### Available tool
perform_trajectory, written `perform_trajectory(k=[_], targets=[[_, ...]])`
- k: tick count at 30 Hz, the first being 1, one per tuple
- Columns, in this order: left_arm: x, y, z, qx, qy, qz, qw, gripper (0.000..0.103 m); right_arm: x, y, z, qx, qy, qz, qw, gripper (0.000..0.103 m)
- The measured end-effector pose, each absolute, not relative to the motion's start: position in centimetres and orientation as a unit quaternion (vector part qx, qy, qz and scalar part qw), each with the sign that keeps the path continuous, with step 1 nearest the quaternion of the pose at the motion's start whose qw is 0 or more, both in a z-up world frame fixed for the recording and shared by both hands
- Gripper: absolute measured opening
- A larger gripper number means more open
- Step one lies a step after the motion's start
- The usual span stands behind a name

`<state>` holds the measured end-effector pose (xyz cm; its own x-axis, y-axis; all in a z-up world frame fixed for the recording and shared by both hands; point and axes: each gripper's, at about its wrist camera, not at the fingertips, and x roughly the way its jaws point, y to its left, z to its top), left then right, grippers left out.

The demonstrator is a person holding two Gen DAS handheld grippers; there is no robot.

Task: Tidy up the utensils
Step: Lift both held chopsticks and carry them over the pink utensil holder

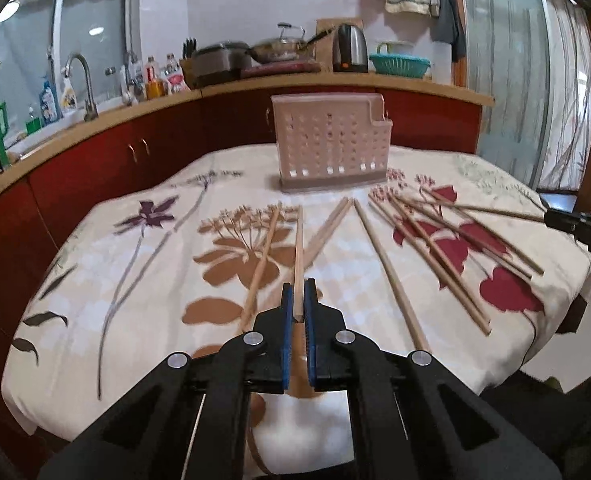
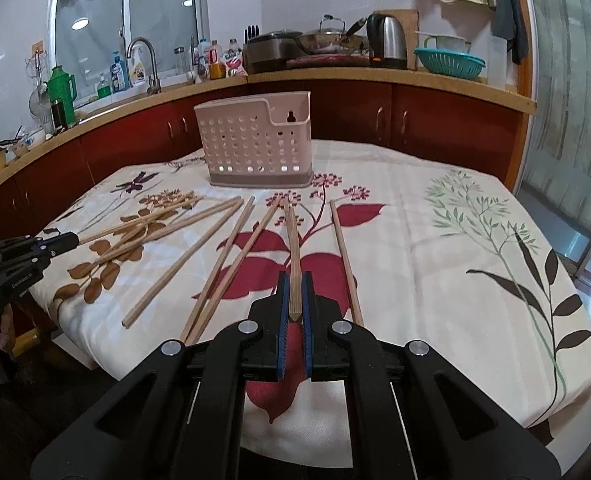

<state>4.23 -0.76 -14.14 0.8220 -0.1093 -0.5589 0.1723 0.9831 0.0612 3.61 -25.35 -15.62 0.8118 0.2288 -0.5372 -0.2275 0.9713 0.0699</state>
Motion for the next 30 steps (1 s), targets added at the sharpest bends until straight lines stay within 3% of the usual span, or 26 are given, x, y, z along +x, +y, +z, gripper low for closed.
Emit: perform_trajectory(k=[14,30], targets=[[4.0,0.3,-8.9,0.043,0.224,-0.065,0.971,0.006,3.4,-24.7,-11.6,0.001,0.23,0.125,0.965,0.007],[5.7,1.1,-5.4,0.019,0.221,-0.079,0.972,0.006,5.0,-23.8,-7.7,-0.006,0.181,0.132,0.975,0.007]])
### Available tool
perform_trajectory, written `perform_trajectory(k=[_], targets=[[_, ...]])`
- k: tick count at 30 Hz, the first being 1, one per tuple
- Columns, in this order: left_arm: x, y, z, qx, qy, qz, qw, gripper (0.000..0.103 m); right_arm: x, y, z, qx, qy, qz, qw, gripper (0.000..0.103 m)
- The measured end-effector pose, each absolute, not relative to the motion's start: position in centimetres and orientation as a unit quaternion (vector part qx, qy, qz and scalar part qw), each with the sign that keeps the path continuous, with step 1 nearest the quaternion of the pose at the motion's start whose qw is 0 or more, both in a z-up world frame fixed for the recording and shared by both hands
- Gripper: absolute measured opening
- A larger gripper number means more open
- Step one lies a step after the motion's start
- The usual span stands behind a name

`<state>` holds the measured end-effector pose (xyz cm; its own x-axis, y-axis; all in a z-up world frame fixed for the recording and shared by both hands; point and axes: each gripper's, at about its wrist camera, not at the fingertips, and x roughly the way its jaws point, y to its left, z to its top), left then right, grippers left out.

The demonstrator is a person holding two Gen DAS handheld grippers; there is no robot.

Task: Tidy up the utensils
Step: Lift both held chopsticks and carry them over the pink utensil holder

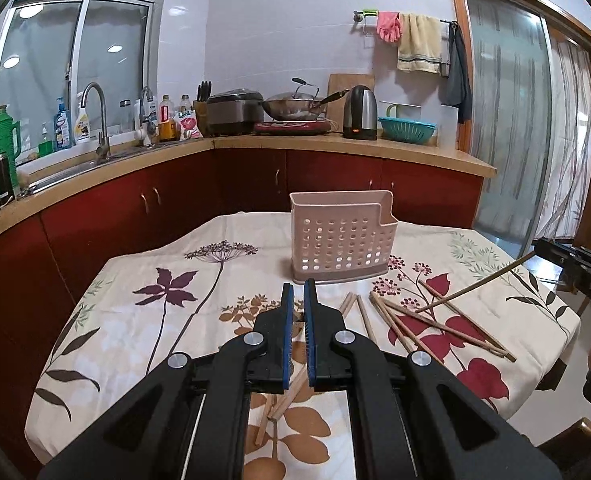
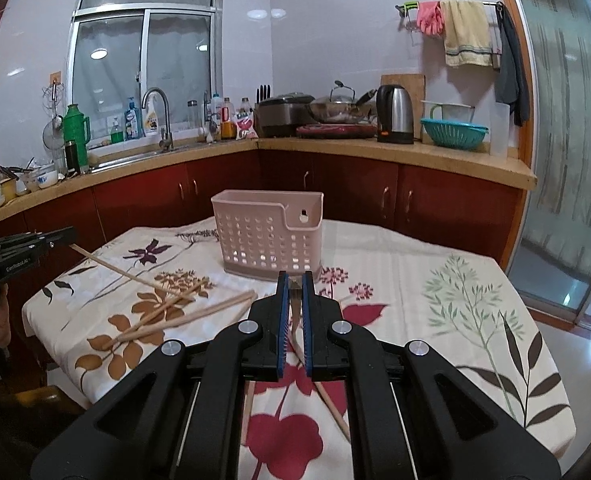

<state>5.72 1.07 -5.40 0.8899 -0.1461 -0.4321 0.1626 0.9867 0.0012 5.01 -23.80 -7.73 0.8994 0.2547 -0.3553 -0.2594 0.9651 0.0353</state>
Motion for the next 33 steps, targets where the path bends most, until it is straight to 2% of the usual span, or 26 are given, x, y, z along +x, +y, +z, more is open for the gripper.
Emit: perform_trajectory(k=[19,33], targets=[[10.6,1.7,-3.2,0.02,0.193,-0.077,0.978,0.006,10.5,-22.0,-6.1,-0.007,0.168,0.146,0.975,0.007],[11.6,1.4,-2.6,0.016,0.167,-0.086,0.982,0.006,11.1,-22.1,-5.5,0.001,0.158,0.142,0.977,0.007]])
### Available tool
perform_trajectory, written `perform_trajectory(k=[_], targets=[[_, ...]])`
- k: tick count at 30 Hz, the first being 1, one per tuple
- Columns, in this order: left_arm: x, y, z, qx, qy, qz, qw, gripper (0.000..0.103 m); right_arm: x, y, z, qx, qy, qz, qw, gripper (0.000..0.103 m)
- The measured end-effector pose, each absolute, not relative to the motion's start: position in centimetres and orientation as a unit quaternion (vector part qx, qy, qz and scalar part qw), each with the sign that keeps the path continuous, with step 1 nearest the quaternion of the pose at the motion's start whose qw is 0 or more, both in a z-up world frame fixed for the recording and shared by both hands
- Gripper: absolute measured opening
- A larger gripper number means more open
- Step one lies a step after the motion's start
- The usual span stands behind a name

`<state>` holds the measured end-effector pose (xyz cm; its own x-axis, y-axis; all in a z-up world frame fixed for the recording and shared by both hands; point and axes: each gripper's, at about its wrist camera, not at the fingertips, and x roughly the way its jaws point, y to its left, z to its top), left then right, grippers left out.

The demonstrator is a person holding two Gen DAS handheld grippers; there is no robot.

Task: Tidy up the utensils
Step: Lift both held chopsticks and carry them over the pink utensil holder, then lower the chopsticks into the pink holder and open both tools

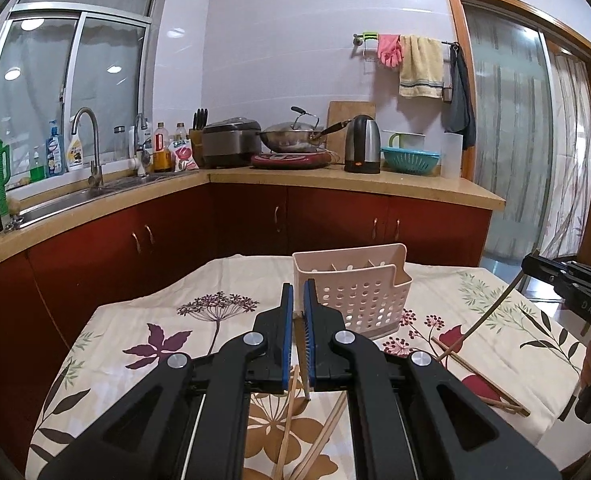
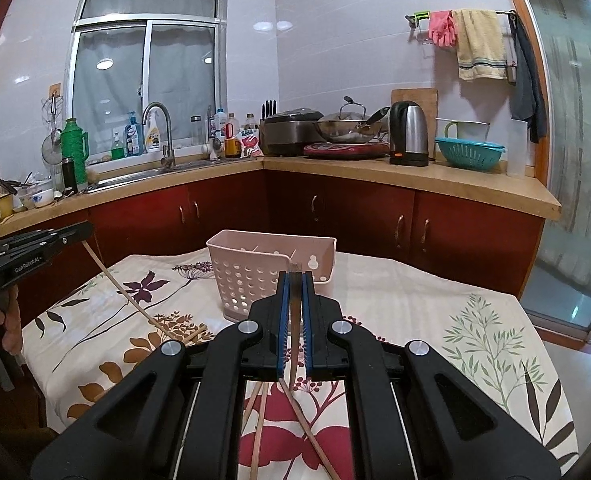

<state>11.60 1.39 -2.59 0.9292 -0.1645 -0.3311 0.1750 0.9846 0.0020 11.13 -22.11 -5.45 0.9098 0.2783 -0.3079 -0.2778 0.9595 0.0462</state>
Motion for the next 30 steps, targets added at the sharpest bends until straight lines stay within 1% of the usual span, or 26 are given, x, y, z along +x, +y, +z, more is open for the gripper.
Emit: perform_trajectory(k=[10,15,24,30], targets=[[11.4,1.7,-1.1,0.004,0.155,-0.098,0.983,0.006,11.0,-22.3,-4.6,0.007,0.147,0.145,0.978,0.007],[11.3,1.6,0.9,0.006,0.14,-0.109,0.984,0.006,10.9,-22.4,-3.2,0.012,0.132,0.15,0.98,0.007],[12.0,1.1,4.6,0.015,0.103,-0.125,0.987,0.006,11.8,-22.4,0.0,0.013,0.087,0.16,0.983,0.007],[12.6,0.8,6.9,0.017,0.076,-0.135,0.988,0.006,12.8,-22.5,3.1,0.01,0.042,0.159,0.986,0.007]])
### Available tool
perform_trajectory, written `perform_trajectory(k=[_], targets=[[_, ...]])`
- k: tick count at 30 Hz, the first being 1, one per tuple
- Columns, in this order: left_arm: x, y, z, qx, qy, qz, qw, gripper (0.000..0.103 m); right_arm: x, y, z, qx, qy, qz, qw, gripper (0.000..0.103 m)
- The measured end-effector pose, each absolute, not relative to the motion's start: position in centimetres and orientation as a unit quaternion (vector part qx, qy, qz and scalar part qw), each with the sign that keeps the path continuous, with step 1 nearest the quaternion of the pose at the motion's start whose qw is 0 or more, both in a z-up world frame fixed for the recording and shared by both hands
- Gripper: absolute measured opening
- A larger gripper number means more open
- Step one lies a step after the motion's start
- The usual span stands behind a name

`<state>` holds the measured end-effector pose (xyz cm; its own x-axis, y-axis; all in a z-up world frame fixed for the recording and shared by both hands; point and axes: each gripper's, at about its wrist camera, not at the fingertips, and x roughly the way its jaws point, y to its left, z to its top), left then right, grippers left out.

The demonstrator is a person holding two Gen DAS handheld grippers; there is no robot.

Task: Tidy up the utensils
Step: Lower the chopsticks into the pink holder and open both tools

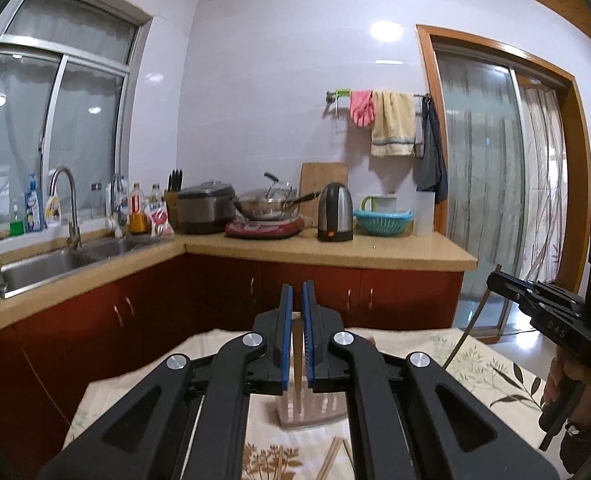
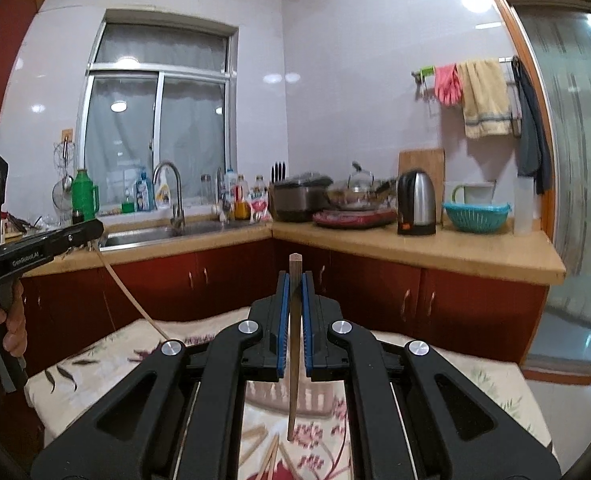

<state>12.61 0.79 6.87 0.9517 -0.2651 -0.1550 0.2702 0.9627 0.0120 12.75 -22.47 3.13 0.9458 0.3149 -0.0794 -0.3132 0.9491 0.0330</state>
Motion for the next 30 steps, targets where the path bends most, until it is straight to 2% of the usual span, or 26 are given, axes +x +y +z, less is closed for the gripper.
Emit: perform_trajectory(k=[7,16,30], targets=[[13.9,0.4,8.6,0.018,0.048,-0.14,0.989,0.006,14.8,-22.6,5.4,0.009,0.01,0.159,0.987,0.007],[17.1,-0.3,7.9,0.017,0.049,-0.142,0.988,0.006,18.3,-21.9,5.8,0.004,0.0,0.161,0.987,0.007],[23.5,-0.2,2.0,0.001,0.127,-0.134,0.983,0.006,24.9,-22.1,-0.8,0.029,0.083,0.155,0.984,0.007]])
